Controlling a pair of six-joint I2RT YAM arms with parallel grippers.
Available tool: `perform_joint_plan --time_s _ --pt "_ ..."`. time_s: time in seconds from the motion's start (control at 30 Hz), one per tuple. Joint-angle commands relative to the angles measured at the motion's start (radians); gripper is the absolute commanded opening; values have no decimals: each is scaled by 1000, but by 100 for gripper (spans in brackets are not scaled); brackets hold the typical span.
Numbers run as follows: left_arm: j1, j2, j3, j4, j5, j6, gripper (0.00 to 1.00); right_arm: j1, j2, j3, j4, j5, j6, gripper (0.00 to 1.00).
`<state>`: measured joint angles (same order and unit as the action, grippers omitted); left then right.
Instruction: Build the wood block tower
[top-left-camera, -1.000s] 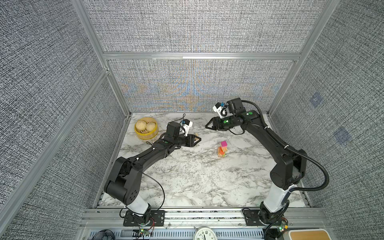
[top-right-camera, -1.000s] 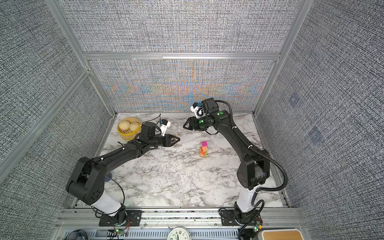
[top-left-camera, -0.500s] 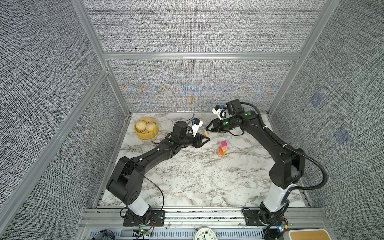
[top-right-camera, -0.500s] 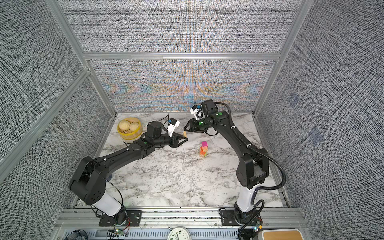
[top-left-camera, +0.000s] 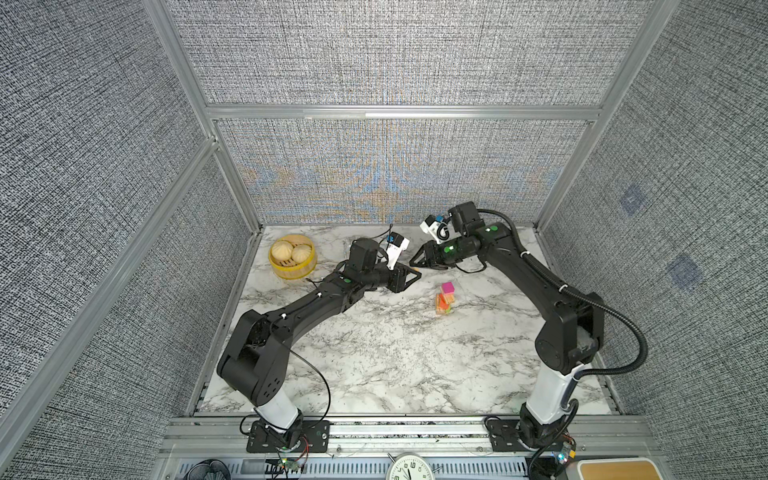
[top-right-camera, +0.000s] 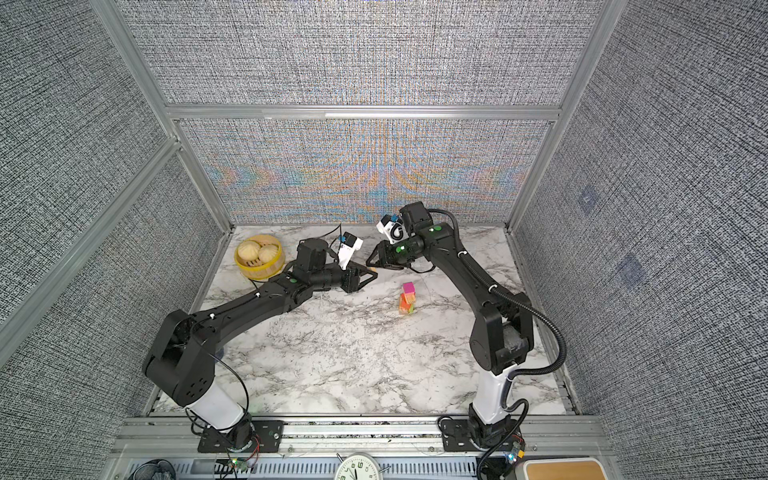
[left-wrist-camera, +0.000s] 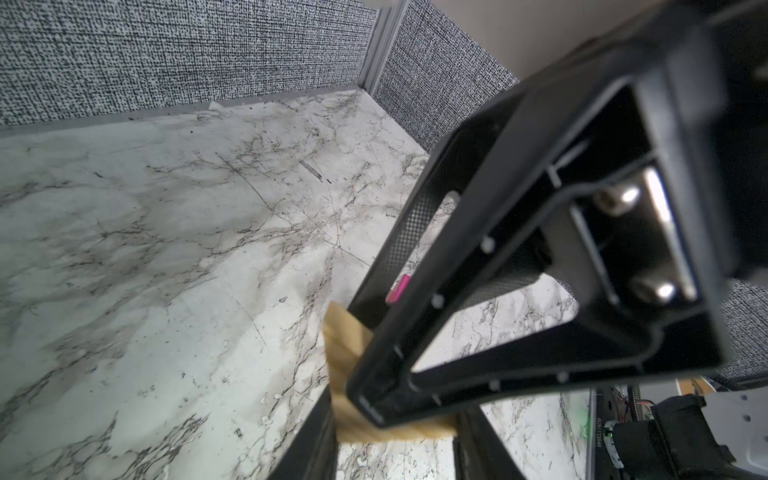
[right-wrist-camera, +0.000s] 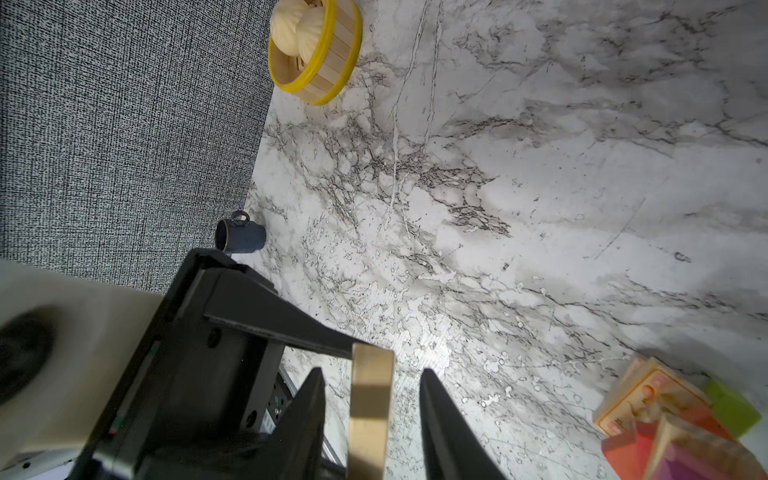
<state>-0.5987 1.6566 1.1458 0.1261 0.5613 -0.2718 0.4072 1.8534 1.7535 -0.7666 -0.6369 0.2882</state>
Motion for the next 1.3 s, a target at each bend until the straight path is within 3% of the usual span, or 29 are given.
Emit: perform_joint_plan --time_s 0.0,0.63,0.77,0.87,0.93,1.27 --pt "1 10 11 -14 -8 18 14 3 5 -3 4 -27 -6 38" --pt "0 7 18 -10 2 14 14 2 28 -3 29 -20 22 20" --pt "0 4 18 -10 2 16 15 2 30 -2 30 -18 25 11" --pt "0 5 19 -8 0 16 23 2 29 -2 30 -15 30 6" --pt "0 6 20 -7 2 16 34 2 26 -2 32 -15 32 3" --pt "9 -61 -31 32 7 5 74 -22 -16 -48 86 -20 55 2"
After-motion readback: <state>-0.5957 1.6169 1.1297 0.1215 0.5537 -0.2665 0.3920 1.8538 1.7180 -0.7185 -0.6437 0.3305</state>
